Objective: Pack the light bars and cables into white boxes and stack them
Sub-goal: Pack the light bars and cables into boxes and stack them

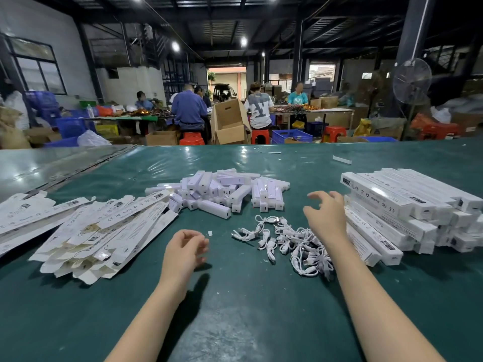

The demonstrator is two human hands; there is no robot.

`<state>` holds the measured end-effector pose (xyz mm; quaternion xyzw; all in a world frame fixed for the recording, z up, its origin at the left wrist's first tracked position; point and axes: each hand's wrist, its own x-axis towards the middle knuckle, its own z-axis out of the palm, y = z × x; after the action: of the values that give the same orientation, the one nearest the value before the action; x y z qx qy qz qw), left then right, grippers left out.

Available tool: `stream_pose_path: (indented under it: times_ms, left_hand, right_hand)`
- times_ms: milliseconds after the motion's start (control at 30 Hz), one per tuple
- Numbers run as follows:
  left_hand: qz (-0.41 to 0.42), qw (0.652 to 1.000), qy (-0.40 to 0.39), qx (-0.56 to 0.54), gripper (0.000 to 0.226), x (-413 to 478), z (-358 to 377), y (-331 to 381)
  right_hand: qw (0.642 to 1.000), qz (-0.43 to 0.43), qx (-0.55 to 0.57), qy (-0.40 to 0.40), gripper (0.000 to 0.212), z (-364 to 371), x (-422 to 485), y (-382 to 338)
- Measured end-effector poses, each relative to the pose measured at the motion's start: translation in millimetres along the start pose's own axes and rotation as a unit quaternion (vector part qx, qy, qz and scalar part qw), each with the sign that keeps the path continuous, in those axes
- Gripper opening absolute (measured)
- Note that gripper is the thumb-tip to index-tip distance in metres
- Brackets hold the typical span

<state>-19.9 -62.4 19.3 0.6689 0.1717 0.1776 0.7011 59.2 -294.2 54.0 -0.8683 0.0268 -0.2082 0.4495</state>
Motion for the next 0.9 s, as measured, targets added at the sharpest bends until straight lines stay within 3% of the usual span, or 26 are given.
stream_pose_path:
  times_ms: [67, 133, 200, 267, 400, 533, 667, 733, 800, 900]
  left_hand:
    - [0.099, 0.973, 0.049, 0.204, 0.015, 3.4, -11.8, -1.2]
    - [0.149, 0.914, 0.102, 0.363, 0.008, 8.1, -25.1, -3.2]
    - [0.105, 0.856, 0.135, 0.487, 0.027, 14.3, -37.0, -6.9]
    - [0.036, 0.822, 0.158, 0.546, 0.046, 15.6, -46.6, -6.1]
    - [-0.021, 0.812, 0.143, 0.566, 0.053, 17.9, -57.1, -5.6]
    - [-0.005, 0.802, 0.159, 0.576, 0.043, 17.9, -57.8, -5.8]
    - [0.008, 0.815, 0.172, 0.553, 0.032, 18.1, -59.6, -4.7]
    - [0.016, 0.822, 0.177, 0.541, 0.033, 16.1, -58.0, -4.3]
    - [0.027, 0.830, 0.180, 0.528, 0.034, 14.7, -56.7, -3.2]
    - [0.043, 0.844, 0.172, 0.506, 0.031, 16.0, -57.4, -4.2]
  right_hand:
    - [1.000, -0.013, -0.016, -0.023, 0.029, 3.1, -1.0, -1.2]
    - [0.998, -0.013, -0.026, -0.063, 0.024, 7.1, -3.2, -1.8]
    - [0.994, -0.012, -0.035, -0.105, 0.021, 12.1, -7.5, -3.7]
    - [0.989, -0.027, -0.083, -0.122, 0.021, 18.9, -12.5, -5.6]
    - [0.988, -0.045, -0.113, -0.091, 0.024, 27.1, -19.0, -7.7]
    - [0.989, -0.050, -0.107, -0.090, 0.025, 34.6, -23.8, -4.3]
    - [0.978, -0.085, -0.182, -0.051, 0.027, 41.1, -26.9, 1.6]
    - [0.987, -0.048, -0.155, 0.018, 0.029, 35.5, -23.5, 6.2]
    - [0.996, 0.035, -0.053, 0.055, 0.034, 25.3, -18.0, 12.0]
    - [0.990, 0.135, -0.022, 0.018, 0.044, 18.4, -9.6, 23.7]
